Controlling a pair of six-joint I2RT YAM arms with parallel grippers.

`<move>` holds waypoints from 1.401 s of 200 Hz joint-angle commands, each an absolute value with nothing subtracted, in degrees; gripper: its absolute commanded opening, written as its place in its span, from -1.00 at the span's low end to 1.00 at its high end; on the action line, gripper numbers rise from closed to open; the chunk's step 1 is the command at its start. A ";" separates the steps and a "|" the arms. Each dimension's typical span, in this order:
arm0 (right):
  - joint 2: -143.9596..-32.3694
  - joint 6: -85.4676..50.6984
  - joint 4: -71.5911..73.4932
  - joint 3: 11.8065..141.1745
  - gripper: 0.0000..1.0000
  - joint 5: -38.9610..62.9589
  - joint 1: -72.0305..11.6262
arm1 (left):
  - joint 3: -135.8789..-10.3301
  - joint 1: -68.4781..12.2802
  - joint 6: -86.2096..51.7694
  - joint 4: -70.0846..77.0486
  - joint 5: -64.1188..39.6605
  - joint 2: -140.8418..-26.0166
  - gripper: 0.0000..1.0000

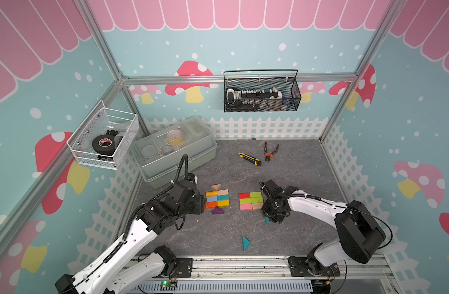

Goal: Assemble a piece of candy with building blocks
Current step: Pick up the building block from the center of the board, then assemble the building block at the center of the board.

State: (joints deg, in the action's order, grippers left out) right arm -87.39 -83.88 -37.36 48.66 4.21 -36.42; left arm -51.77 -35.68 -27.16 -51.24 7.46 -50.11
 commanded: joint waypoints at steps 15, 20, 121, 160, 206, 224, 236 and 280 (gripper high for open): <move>-85.11 -81.01 -39.86 46.96 -0.43 4.86 -36.65 | -51.33 -35.38 -26.02 -51.75 8.08 -49.32 0.17; -85.00 -80.44 -40.08 46.95 -0.45 4.97 -36.65 | -51.33 -35.37 -26.06 -51.77 8.06 -49.37 0.17; -80.01 -35.76 -44.28 54.88 -0.76 -4.30 -36.42 | -51.33 -35.35 -26.11 -51.74 8.26 -49.88 0.16; -79.57 -9.30 -41.31 62.06 -0.94 -10.68 -35.97 | -51.28 -35.37 -26.02 -51.61 7.95 -49.82 0.17; -95.72 10.53 -49.36 78.93 -1.00 -3.86 -35.25 | -51.15 -35.37 -26.11 -51.53 8.12 -49.79 0.17; -102.81 15.51 -51.86 85.55 -1.00 -5.08 -35.25 | -51.18 -35.39 -26.06 -51.49 8.07 -49.49 0.16; -107.06 20.31 -54.64 90.31 -1.00 -4.23 -35.25 | -51.15 -35.40 -26.03 -51.55 8.28 -49.24 0.17; -115.57 33.63 -54.40 97.84 -1.00 -6.77 -35.20 | -50.98 -35.37 -26.37 -51.50 9.38 -48.03 0.16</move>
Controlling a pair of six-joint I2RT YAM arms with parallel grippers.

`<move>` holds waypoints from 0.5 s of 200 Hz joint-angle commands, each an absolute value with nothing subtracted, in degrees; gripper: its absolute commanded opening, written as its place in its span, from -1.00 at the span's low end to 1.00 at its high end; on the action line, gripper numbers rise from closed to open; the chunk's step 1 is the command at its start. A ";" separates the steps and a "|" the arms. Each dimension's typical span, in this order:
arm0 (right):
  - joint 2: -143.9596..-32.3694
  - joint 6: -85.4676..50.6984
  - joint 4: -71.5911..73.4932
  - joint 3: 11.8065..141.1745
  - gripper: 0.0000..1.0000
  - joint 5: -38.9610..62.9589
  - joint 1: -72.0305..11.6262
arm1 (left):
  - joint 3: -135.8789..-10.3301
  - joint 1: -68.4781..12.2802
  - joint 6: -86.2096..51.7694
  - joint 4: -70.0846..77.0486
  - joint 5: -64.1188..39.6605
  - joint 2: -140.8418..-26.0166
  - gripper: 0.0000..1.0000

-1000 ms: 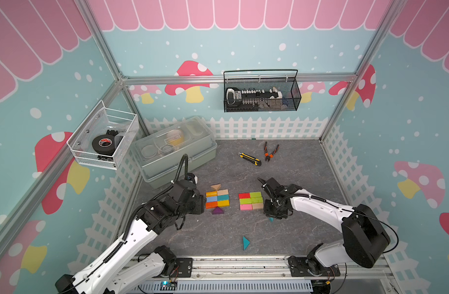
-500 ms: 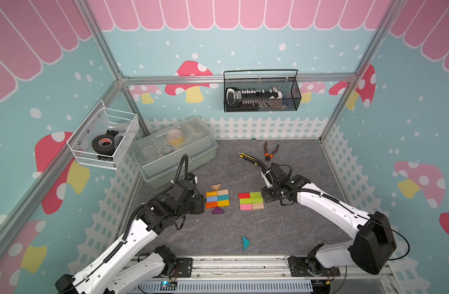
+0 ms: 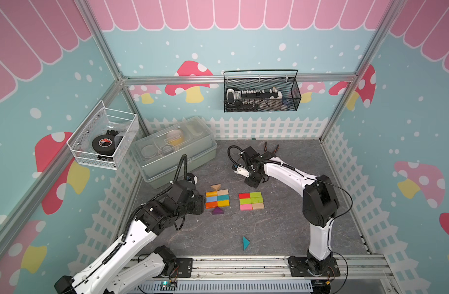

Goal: Assemble a piece of candy with building blocks
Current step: Assemble the building block at the center of the board.

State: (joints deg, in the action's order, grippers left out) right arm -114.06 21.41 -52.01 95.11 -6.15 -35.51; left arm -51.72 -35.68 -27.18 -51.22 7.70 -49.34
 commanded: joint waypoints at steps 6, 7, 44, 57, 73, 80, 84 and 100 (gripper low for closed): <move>-116.17 35.49 -53.62 97.75 -1.00 -6.69 -35.07 | -50.97 -35.37 -26.37 -51.50 9.39 -47.90 0.17; -116.22 35.72 -53.53 97.74 -1.00 -6.60 -35.03 | -50.97 -35.35 -26.37 -51.50 9.40 -47.86 0.17; -119.85 44.42 -52.91 99.16 -1.00 -8.61 -34.19 | -50.89 -35.41 -26.54 -51.51 9.71 -47.73 0.16; -119.95 48.23 -52.56 98.82 -1.00 -7.19 -33.65 | -50.89 -35.40 -26.54 -51.46 9.77 -47.72 0.17; -120.14 51.11 -51.78 98.54 -1.00 -5.19 -33.26 | -50.89 -35.36 -26.69 -51.55 9.81 -47.81 0.16; -120.30 52.63 -51.68 98.53 -1.00 -4.40 -33.14 | -50.80 -35.36 -26.63 -51.51 9.87 -47.81 0.17; -120.47 53.45 -51.78 98.56 -1.00 -3.98 -33.10 | -50.81 -35.35 -26.63 -51.50 9.87 -47.81 0.16; -121.30 55.75 -51.79 98.87 -1.00 -3.10 -33.04 | -50.80 -35.33 -26.63 -51.53 9.93 -47.73 0.17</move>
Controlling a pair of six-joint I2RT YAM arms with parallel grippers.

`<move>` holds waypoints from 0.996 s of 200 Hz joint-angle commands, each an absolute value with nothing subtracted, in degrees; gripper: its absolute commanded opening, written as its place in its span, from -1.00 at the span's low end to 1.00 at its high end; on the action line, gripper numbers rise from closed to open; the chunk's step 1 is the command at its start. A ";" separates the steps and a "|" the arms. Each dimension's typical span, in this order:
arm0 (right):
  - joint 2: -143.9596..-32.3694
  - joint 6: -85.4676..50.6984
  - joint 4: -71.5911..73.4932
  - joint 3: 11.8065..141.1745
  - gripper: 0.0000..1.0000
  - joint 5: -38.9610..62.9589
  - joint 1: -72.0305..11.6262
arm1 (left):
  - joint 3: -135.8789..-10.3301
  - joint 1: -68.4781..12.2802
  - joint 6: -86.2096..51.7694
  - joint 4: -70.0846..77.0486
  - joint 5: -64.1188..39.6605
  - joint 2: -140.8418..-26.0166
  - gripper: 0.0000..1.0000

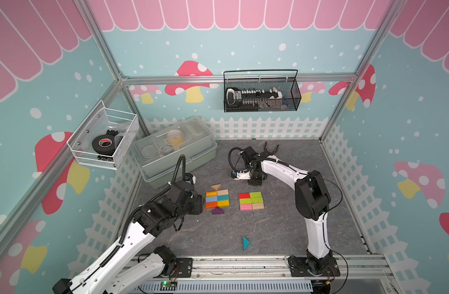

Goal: Assemble a piece of candy with building blocks
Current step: Assemble the building block at the center of the board.

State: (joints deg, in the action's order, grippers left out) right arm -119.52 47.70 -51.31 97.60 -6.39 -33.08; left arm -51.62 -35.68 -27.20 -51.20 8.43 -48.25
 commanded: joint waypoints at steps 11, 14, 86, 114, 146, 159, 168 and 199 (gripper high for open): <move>-122.24 55.99 -51.97 99.77 -1.00 -1.94 -33.05 | -50.80 -35.39 -26.67 -51.50 9.92 -47.59 0.17; -122.55 55.99 -52.23 100.17 -1.00 -1.56 -33.06 | -50.79 -35.37 -26.68 -51.50 9.97 -47.55 0.17; -127.48 54.67 -57.81 106.60 -1.00 1.16 -33.10 | -50.89 -35.38 -26.54 -51.51 9.94 -48.07 0.16; -128.48 54.31 -58.60 107.04 -1.00 1.79 -33.05 | -50.98 -35.37 -26.46 -51.50 9.83 -48.51 0.16; -129.19 54.57 -59.25 107.14 -1.00 1.81 -33.07 | -50.98 -35.34 -26.47 -51.49 9.89 -48.48 0.16; -129.19 54.67 -59.24 107.14 -1.00 1.68 -33.05 | -50.98 -35.41 -26.46 -51.51 9.99 -48.59 0.16; -129.15 54.85 -59.24 107.20 -0.99 1.75 -33.11 | -50.98 -35.36 -26.48 -51.51 9.94 -48.61 0.16; -129.33 54.85 -59.57 107.29 -0.96 1.96 -33.13 | -50.98 -35.40 -26.39 -51.50 9.92 -48.69 0.16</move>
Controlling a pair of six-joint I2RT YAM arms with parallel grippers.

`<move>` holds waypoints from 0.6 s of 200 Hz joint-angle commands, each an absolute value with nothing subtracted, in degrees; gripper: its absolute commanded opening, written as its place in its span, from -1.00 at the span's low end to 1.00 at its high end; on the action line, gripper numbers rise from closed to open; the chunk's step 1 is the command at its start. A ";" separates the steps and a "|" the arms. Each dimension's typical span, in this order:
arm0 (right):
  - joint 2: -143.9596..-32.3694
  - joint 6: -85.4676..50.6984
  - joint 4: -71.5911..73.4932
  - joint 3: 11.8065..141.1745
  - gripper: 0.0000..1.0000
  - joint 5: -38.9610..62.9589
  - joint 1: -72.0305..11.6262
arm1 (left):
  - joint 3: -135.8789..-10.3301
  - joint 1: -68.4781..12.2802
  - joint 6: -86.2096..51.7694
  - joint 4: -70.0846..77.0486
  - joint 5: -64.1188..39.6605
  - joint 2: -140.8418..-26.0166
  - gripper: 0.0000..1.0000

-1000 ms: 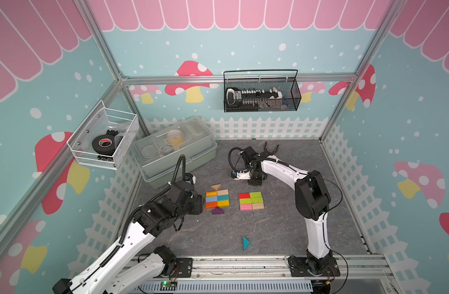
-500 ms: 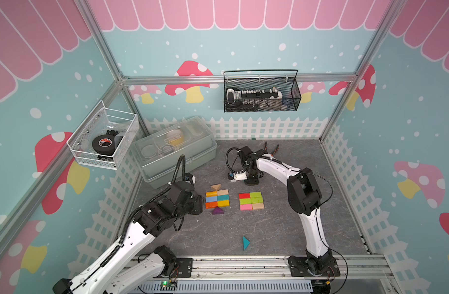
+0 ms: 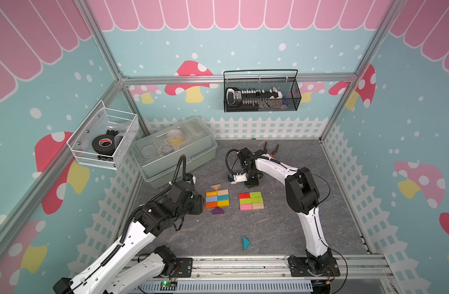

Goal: Assemble a piece of candy with building blocks
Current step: Assemble the building block at the center of the board.

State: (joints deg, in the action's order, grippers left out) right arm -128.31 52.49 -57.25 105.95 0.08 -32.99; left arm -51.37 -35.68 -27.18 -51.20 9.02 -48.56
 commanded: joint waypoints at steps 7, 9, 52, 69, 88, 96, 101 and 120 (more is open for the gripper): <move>-129.28 54.78 -59.68 107.23 -0.95 2.19 -33.14 | -50.98 -35.37 -26.41 -51.50 9.88 -48.69 0.17; -129.29 54.76 -59.68 107.23 -0.95 2.26 -33.20 | -50.98 -35.36 -26.44 -51.50 9.85 -48.69 0.16; -129.13 54.23 -59.68 107.31 -0.81 2.29 -33.36 | -50.98 -35.39 -26.37 -51.51 9.87 -48.78 0.17; -128.95 54.23 -59.63 107.31 -0.77 2.60 -33.43 | -50.97 -35.39 -26.42 -51.51 9.99 -48.69 0.16; -128.69 54.27 -59.63 107.15 -0.73 2.38 -33.41 | -50.98 -35.39 -26.37 -51.50 9.97 -48.74 0.16; -128.58 54.47 -59.62 107.01 -0.72 2.29 -33.41 | -50.98 -35.38 -26.37 -51.50 10.00 -48.69 0.17; -128.43 54.60 -59.60 106.92 -0.71 2.31 -33.45 | -50.98 -35.42 -26.37 -51.50 10.00 -48.71 0.17; -128.25 54.41 -59.42 106.90 -0.69 2.02 -33.40 | -50.98 -35.41 -26.37 -51.50 9.94 -48.69 0.16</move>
State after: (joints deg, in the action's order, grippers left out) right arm -128.31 52.47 -57.67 105.95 0.95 -33.06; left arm -51.37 -35.68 -27.18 -51.20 9.02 -48.80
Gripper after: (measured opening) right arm 0.278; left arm 0.582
